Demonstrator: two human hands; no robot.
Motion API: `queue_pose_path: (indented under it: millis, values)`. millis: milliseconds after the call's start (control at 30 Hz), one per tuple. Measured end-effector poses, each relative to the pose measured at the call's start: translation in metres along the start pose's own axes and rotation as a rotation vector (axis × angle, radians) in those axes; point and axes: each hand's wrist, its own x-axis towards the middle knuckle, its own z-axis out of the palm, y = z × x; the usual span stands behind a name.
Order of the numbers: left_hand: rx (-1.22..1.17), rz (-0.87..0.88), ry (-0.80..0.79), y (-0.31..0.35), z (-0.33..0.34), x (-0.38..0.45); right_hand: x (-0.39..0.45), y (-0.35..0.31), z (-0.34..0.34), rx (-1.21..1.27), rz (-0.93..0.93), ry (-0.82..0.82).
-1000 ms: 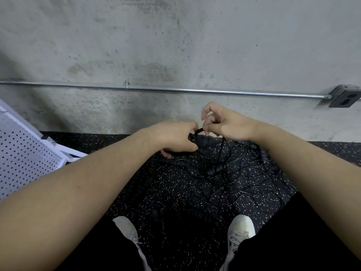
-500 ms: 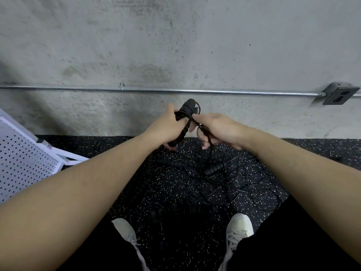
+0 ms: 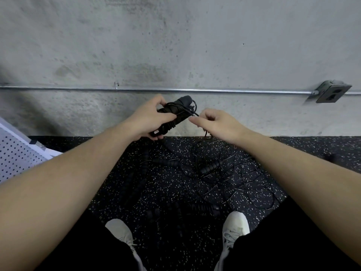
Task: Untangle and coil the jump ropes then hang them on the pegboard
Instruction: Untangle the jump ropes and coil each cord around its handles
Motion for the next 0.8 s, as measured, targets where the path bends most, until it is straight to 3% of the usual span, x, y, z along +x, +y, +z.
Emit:
queue_pose_path:
  millis: [167, 400, 467, 600, 700, 800]
  values:
    - [0.228, 0.113, 0.015, 0.005, 0.014, -0.005, 0.004, -0.002, 0.006, 0.03, 0.031, 0.143]
    - [0.489, 0.238, 0.105, 0.006, 0.014, -0.009, 0.005, -0.01, 0.006, -0.593, -0.074, 0.248]
    - [0.521, 0.247, 0.114, 0.006, 0.014, -0.01, 0.005, -0.011, 0.008, -0.425, -0.12, 0.217]
    - [0.537, 0.213, 0.098, 0.004, 0.018, -0.01, -0.001, -0.019, 0.012, 0.181, 0.007, -0.116]
    - [0.26, 0.09, 0.017, 0.005, 0.025, -0.007, -0.002, -0.018, 0.016, 0.426, 0.032, -0.19]
    - [-0.096, -0.059, -0.045, 0.009, 0.024, -0.004, -0.003, -0.019, 0.016, 0.416, 0.039, -0.234]
